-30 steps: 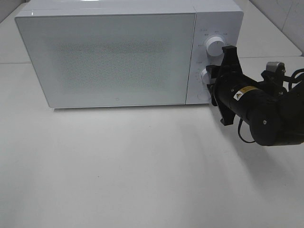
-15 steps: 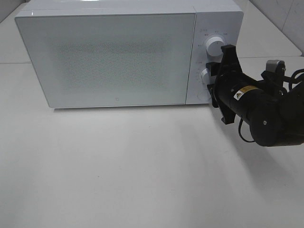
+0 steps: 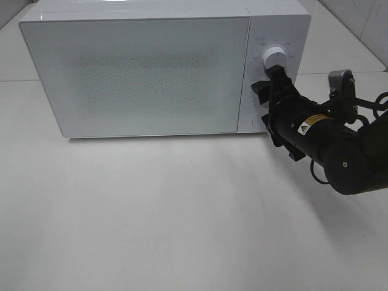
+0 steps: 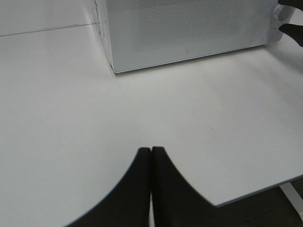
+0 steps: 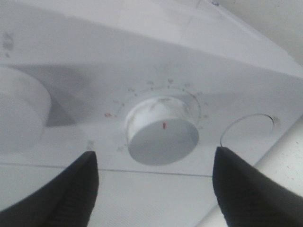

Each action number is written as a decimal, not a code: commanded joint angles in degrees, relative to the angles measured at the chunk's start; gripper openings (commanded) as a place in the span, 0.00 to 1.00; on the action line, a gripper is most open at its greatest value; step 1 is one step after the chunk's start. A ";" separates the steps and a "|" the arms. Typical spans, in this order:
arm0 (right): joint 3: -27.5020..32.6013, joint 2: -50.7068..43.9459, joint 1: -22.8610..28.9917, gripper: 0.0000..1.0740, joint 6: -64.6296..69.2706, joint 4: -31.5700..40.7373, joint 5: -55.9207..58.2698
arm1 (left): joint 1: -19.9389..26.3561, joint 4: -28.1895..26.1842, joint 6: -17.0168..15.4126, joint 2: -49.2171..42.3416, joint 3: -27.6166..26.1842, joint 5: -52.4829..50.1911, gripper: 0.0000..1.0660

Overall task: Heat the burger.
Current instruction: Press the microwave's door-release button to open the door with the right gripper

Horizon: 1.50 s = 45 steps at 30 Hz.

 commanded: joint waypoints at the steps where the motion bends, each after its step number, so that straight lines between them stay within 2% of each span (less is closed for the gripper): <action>1: 1.03 -0.63 -0.11 0.59 -4.81 -4.81 0.29 | -0.06 -0.40 0.17 -1.20 0.17 -0.92 0.00; 8: 1.43 -1.26 -0.29 0.57 -10.89 -10.03 0.57 | -0.06 -0.40 0.17 -1.20 0.17 -0.92 0.00; 10: 1.43 -3.38 -0.29 0.57 -18.05 -13.35 3.15 | -0.06 -0.40 0.17 -1.20 0.17 -0.92 0.00; 13: 1.43 -4.13 -0.29 0.57 -20.05 -13.98 4.35 | -0.06 -0.40 0.17 -1.20 0.17 -0.92 0.00; 15: 1.43 -7.68 -0.29 0.57 -29.74 -16.67 12.95 | -0.06 -0.40 0.17 -1.20 0.17 -0.92 0.00; 18: 1.43 -8.48 -0.29 0.56 -31.86 -17.13 15.58 | -0.06 -0.40 0.17 -1.20 0.17 -0.92 0.00; 20: 0.92 -12.38 -0.29 0.54 -36.84 -20.57 26.53 | -0.06 -0.40 0.17 -1.20 0.17 -0.92 0.00; 23: 0.63 -13.18 -0.29 0.54 -37.18 -21.89 28.88 | -0.06 -0.40 0.17 -1.20 0.17 -0.92 0.00; 25: -1.55 -16.56 -0.29 0.53 -36.50 -30.31 41.20 | -0.06 -0.40 0.17 -1.20 0.17 -0.92 0.00; 26: -1.55 -16.56 -0.29 0.53 -36.50 -30.31 41.20 | -0.06 -0.40 0.17 -1.20 0.17 -0.92 0.00; 28: -3.32 -18.91 -0.17 0.53 -34.26 -36.27 49.73 | -0.06 -0.40 0.17 -1.20 0.17 -0.92 0.00; 32: -4.41 -21.03 -0.17 0.53 -32.89 -38.73 58.50 | -0.06 -0.40 0.17 -1.20 0.17 -0.92 0.00; 33: -4.41 -21.03 -0.17 0.53 -32.89 -38.73 58.50 | -0.06 -0.40 0.17 -1.20 0.17 -0.92 0.00; 35: -5.44 -22.63 -0.17 0.52 -34.78 -37.87 68.87 | -0.06 -0.40 0.17 -1.20 0.17 -0.92 0.00; 37: -5.67 -22.69 -0.17 0.51 -35.81 -36.84 70.70 | -0.06 -0.40 0.17 -1.20 0.17 -0.92 0.00; 38: -6.02 -22.69 -0.17 0.50 -39.71 -32.60 74.71 | -0.06 -0.40 0.17 -1.20 0.17 -0.92 0.00; 39: -6.02 -22.69 -0.17 0.50 -39.71 -32.60 74.71 | -0.06 -0.40 0.17 -1.20 0.17 -0.92 0.00; 40: -6.30 -22.69 -0.17 0.50 -42.97 -29.62 76.83 | -0.06 -0.40 0.17 -1.20 0.17 -0.92 0.00; 41: -6.88 -22.69 -0.17 0.50 -50.99 -22.98 81.19 | -0.06 -0.40 0.17 -1.20 0.17 -0.92 0.00; 42: -6.88 -22.69 -0.17 0.50 -50.99 -22.98 81.19 | -0.06 -0.40 0.17 -1.20 0.17 -0.92 0.00; 43: -7.79 -22.69 -0.17 0.50 -59.01 -15.58 85.14 | -0.06 -0.40 0.17 -1.20 0.17 -0.92 0.00; 44: -7.79 -22.69 -0.17 0.50 -59.01 -15.58 85.14 | -0.06 -0.40 0.17 -1.20 0.17 -0.92 0.00; 45: -8.31 -22.69 -0.17 0.50 -63.37 -11.40 87.32 | -0.06 -0.40 0.17 -1.20 0.17 -0.92 0.00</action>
